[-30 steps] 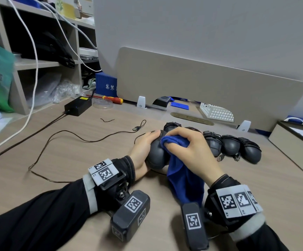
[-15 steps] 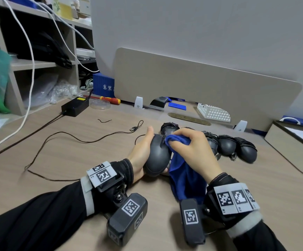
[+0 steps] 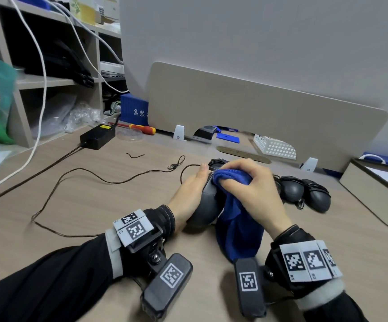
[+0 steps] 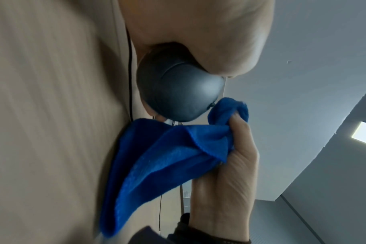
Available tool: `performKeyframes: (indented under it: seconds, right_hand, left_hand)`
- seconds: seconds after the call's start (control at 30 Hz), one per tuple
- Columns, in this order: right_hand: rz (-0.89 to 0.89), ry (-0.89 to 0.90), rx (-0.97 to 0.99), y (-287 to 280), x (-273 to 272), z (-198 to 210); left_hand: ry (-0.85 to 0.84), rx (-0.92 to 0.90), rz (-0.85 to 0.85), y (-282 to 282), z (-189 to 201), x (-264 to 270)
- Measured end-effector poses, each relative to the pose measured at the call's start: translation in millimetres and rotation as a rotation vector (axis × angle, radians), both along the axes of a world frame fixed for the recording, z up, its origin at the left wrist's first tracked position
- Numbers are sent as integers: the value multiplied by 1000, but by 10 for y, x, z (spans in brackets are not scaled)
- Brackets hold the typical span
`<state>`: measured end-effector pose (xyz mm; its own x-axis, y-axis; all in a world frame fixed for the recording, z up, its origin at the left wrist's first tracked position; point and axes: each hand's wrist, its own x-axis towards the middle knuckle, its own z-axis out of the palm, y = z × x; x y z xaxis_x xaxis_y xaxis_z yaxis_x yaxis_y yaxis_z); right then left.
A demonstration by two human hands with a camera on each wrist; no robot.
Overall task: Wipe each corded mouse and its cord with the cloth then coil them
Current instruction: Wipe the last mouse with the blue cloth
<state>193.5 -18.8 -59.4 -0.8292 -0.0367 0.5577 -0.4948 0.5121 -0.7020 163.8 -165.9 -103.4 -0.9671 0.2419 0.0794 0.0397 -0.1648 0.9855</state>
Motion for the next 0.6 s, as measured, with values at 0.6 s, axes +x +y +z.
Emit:
performKeyframes:
  seconds: [0.6]
  right_hand:
    - [33,-234,-238,-62,-20,-26]
  left_hand:
    - [175,-26,-59,25,-19,-8]
